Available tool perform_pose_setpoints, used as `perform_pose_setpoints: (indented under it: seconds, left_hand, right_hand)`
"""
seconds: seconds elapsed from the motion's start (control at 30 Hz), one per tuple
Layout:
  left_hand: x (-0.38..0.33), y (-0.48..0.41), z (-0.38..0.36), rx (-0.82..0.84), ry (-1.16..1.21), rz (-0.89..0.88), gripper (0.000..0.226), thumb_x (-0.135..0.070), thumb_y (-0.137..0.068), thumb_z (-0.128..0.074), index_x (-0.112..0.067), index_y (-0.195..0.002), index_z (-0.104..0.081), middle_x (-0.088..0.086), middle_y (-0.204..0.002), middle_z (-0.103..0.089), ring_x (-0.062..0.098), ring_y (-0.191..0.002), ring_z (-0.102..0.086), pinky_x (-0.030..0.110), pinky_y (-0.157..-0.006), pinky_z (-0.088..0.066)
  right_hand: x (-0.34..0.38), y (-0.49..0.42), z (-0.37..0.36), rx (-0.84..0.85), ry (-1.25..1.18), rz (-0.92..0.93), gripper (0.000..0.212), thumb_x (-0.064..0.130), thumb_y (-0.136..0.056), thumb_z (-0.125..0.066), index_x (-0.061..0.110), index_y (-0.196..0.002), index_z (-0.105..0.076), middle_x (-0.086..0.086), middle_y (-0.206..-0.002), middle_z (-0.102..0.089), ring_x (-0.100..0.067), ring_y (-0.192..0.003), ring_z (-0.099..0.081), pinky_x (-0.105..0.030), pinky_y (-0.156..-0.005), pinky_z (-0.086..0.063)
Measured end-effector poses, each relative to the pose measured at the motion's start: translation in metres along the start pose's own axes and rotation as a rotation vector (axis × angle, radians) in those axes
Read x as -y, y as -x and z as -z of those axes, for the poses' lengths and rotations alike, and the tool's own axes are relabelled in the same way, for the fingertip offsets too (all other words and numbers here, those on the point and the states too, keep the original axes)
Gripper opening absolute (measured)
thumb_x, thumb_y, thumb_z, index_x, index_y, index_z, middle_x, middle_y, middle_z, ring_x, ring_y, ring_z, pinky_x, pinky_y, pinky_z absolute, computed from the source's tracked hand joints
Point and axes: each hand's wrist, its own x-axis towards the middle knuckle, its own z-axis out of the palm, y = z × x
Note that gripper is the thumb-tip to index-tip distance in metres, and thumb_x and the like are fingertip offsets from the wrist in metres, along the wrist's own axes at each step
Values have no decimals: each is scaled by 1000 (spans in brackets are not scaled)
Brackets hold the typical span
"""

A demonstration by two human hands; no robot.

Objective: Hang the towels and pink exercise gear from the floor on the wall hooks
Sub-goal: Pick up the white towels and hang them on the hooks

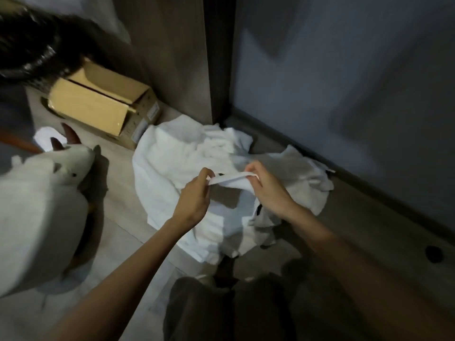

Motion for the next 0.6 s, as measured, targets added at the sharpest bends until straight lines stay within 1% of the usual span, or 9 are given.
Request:
perform_pose_setpoints:
  seconds: [0.03,0.1,0.2,0.27,0.33,0.43,0.5,0.53,0.6]
  left_hand:
    - [-27,1,24,-26,50,0,11,-11,-96,-37,-18,-102,-42,4,-77,-55,19,-63,-46,30,-53,-32]
    - [-87,2,76,-104,116,-56,9,-12,-97,-37,-17,-98,-45,1,-80,-56,14,-65,-48,25,-58,-37]
    - [-187,6,160,-243,210,-199,14,-21,-100,-37,-22,-88,-45,-3,-83,-54,14,-74,-51,31,-66,-42]
    - [-251,11,219,-303,270,-278,16,-25,-100,-37,-22,-89,-47,-6,-82,-54,11,-75,-52,30,-66,-41]
    - [-310,22,276,-354,276,-370,19,-30,-99,-39,-17,-92,-51,-5,-83,-56,10,-75,-52,32,-66,-42]
    - [-385,43,342,-410,326,-495,21,-34,-95,-49,-15,-88,-54,-3,-78,-57,9,-70,-53,26,-63,-41]
    - [-422,55,370,-435,334,-551,21,-32,-93,-53,-13,-85,-54,-6,-75,-55,7,-67,-51,20,-61,-39]
    - [-437,61,381,-440,321,-574,22,-31,-94,-53,-11,-84,-53,-5,-75,-55,10,-68,-52,21,-61,-40]
    - [-454,63,399,-449,279,-578,18,-23,-94,-50,-9,-82,-51,4,-78,-57,21,-70,-54,35,-63,-44]
  right_hand:
    - [29,9,27,-26,6,27,12,18,-98,-37,16,-102,-48,-2,-98,-57,-17,-87,-54,-29,-69,-40]
    - [89,27,83,-107,58,82,10,19,-98,-38,24,-98,-46,1,-96,-58,-16,-85,-54,-26,-70,-36]
    - [189,59,170,-254,82,149,13,12,-95,-40,16,-102,-51,0,-90,-58,-17,-81,-53,-24,-67,-32]
    - [259,84,226,-363,73,214,14,9,-93,-41,13,-101,-52,1,-85,-57,-14,-76,-51,-25,-65,-32]
    - [321,113,277,-474,65,277,14,9,-93,-41,15,-99,-52,2,-81,-56,-10,-71,-49,-24,-63,-34]
    - [402,163,342,-567,89,373,15,9,-93,-42,17,-98,-53,0,-81,-59,-10,-70,-51,-20,-64,-37]
    - [446,197,378,-617,140,431,15,9,-93,-42,15,-99,-54,0,-80,-59,-7,-68,-50,-11,-62,-36]
    - [464,212,394,-656,157,456,15,9,-93,-42,14,-99,-54,1,-80,-58,-6,-68,-49,-9,-61,-35]
    - [494,243,423,-755,171,488,13,11,-93,-44,13,-100,-55,1,-83,-59,-4,-70,-49,-13,-62,-36]
